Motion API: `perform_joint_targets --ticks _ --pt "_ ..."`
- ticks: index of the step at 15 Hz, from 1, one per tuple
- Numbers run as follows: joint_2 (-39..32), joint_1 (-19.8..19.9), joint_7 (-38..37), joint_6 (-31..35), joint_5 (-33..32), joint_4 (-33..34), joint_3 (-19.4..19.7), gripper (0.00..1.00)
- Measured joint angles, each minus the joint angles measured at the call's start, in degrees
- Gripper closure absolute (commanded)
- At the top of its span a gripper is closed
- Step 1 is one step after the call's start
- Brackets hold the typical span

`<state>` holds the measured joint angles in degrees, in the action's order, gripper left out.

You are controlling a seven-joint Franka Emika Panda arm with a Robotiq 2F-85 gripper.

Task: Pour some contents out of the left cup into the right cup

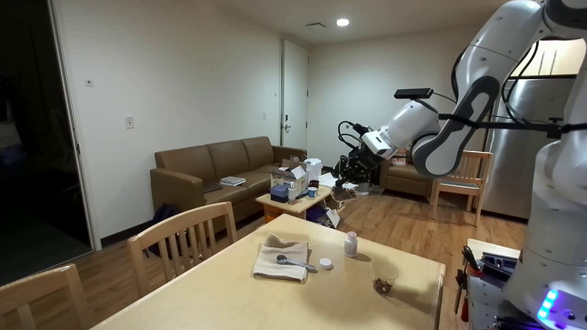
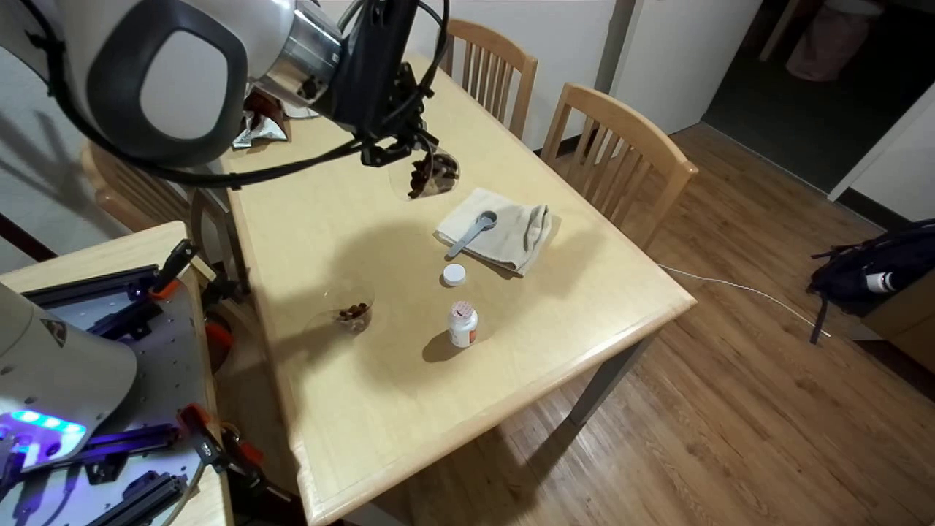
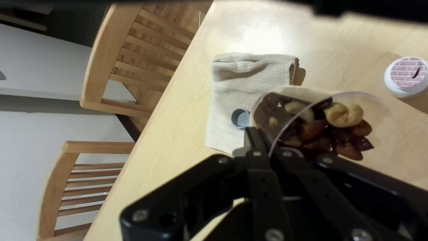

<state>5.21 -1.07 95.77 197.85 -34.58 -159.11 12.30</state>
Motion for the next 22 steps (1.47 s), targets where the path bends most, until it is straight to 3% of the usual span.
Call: perform_joint_targets --ticks 5,8,14,20,22 --pt "0.2 -0.4 0.0 0.1 0.0 0.1 0.1 0.96" --pt "2.7 -4.4 -1.2 0.1 -1.0 1.1 2.0 0.96" --pt "11.8 -16.5 -1.8 0.1 -1.5 1.7 13.0 0.97" --pt "19.4 -23.0 1.1 0.1 -1.5 1.1 23.2 0.96" --pt "20.8 -24.0 2.1 0.0 -1.5 0.5 24.9 0.96"
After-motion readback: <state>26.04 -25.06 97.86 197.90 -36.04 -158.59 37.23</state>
